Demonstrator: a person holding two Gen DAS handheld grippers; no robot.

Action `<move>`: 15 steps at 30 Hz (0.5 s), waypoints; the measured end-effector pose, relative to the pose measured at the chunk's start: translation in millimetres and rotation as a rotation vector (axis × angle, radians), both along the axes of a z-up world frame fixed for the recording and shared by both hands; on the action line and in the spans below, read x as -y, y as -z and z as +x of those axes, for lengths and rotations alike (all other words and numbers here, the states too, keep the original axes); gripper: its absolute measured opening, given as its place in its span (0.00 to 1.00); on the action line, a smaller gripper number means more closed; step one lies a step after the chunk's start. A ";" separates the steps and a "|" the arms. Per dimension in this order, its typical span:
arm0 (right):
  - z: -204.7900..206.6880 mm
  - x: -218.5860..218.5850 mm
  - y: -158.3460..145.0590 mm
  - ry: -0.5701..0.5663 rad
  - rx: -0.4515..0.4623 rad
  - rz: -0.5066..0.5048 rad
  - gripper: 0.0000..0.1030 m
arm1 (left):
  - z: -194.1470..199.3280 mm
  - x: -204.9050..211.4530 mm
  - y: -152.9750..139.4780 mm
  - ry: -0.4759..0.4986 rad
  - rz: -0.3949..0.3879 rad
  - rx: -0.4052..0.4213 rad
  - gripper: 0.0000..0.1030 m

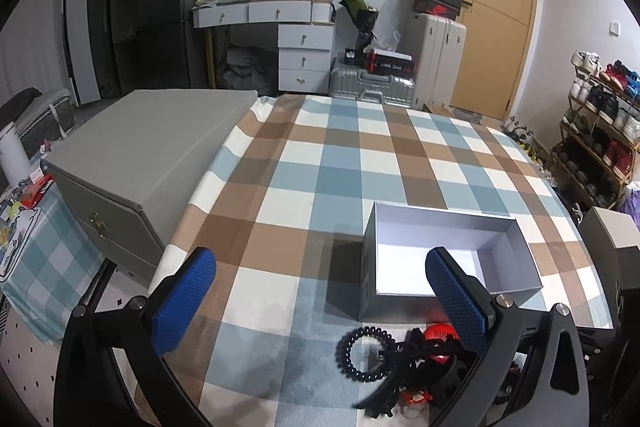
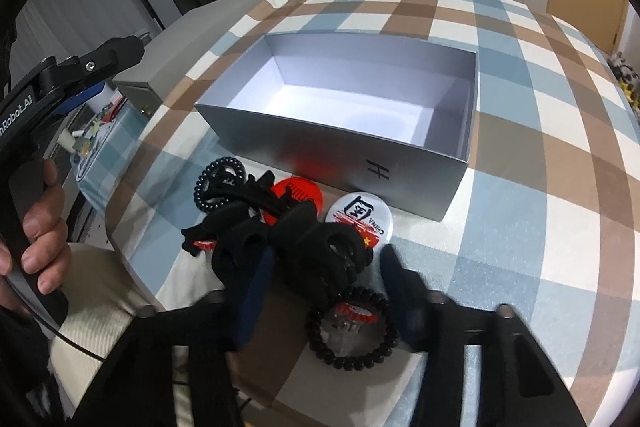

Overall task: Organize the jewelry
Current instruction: 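Move the right gripper down onto the black claw clips and close it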

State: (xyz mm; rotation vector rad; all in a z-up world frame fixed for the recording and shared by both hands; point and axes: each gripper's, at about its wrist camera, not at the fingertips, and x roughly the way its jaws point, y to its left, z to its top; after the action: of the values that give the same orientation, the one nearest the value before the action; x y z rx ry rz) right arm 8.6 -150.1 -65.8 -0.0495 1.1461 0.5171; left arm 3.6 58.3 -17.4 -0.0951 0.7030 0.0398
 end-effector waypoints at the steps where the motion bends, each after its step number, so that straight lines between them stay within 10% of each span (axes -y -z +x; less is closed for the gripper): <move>1: 0.8 0.8 0.1 0.002 -0.002 0.004 0.45 | 0.0 -0.1 0.9 0.008 -0.003 -0.007 0.99; 15: -0.8 12.6 -19.0 0.026 0.041 0.097 0.44 | -4.0 7.3 13.7 0.152 -0.038 -0.093 0.99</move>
State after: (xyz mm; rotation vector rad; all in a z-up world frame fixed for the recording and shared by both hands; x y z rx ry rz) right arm 7.8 -162.6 -46.8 0.0381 1.0791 0.5458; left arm -0.4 51.1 -31.1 -0.0769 0.8027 -0.1154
